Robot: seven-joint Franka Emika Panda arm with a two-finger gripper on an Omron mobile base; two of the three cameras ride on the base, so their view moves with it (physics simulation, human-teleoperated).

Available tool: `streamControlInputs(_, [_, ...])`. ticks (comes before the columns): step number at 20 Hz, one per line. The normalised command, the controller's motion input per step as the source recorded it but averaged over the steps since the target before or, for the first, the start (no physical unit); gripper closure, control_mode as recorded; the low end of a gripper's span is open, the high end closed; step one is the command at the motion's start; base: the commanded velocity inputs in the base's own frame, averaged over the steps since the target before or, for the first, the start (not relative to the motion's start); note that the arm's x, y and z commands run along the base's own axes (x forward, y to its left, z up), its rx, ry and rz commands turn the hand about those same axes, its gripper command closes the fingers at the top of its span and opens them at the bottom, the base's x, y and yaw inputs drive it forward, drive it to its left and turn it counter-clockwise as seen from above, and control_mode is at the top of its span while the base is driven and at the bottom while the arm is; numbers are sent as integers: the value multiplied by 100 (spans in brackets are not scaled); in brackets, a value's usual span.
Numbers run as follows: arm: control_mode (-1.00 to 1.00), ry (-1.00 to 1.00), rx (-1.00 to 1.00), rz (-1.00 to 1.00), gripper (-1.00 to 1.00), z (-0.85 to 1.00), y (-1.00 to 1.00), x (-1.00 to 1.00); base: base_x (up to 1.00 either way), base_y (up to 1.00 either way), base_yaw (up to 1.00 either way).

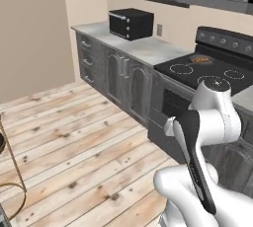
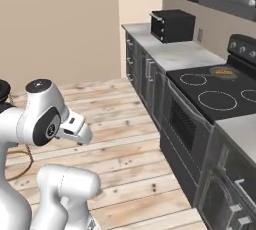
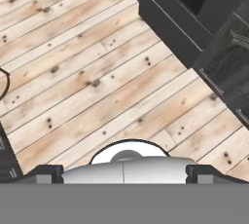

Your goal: Place the cold items (banana and cucumber) from the fridge in one tupperware on the dining counter. Place the warm items (hot dog and kebab skewer) in the stove area in another tupperware.

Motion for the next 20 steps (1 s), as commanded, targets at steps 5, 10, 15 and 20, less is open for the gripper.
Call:
streamControlInputs(5, [100, 0, 0, 0, -100, 0, 0, 0, 100, -29, -12])
streamControlInputs(10, [100, 0, 0, 0, -100, 0, 0, 0, 100, -22, -29])
streamControlInputs(15, [100, 0, 0, 0, -100, 0, 0, 0, 81, 34, -54])
streamControlInputs(20, [100, 0, 0, 0, -100, 0, 0, 0, 51, 64, -67])
